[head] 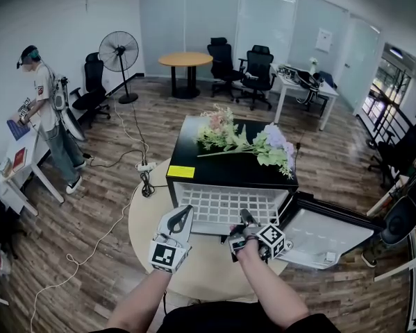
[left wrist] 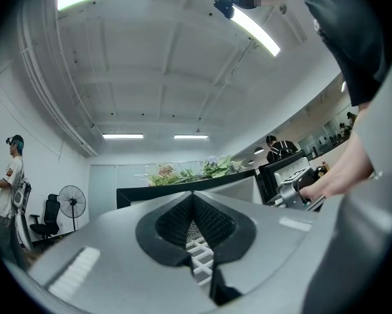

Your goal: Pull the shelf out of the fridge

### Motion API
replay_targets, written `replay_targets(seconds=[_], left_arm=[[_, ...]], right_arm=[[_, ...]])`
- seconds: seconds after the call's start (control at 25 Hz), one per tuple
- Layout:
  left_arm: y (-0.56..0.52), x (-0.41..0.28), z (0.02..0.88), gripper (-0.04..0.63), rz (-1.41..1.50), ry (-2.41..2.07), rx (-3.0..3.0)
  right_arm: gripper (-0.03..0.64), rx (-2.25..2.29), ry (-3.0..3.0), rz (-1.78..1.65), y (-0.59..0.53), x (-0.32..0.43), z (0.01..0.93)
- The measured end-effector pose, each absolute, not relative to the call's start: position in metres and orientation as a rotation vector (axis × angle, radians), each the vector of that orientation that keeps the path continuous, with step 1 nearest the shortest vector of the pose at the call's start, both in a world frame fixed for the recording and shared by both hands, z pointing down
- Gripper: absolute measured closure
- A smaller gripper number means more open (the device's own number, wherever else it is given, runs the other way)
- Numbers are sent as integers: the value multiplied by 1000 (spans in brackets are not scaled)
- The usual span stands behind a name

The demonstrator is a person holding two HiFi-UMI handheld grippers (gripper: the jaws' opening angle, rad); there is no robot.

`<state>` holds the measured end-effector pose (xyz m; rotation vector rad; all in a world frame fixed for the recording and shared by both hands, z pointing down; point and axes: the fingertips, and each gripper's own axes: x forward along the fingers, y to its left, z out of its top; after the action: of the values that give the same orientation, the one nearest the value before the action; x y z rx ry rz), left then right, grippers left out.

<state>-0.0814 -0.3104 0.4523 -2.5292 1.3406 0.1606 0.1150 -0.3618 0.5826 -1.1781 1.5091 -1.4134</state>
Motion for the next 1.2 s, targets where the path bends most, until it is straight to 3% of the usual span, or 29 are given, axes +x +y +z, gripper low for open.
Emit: replay_targets(seconds=[1.2], left_arm=[[-289,-79,443,595,158,1332,-2502]], right_arm=[[581,-1198,1533,-1431,-303,110,583]])
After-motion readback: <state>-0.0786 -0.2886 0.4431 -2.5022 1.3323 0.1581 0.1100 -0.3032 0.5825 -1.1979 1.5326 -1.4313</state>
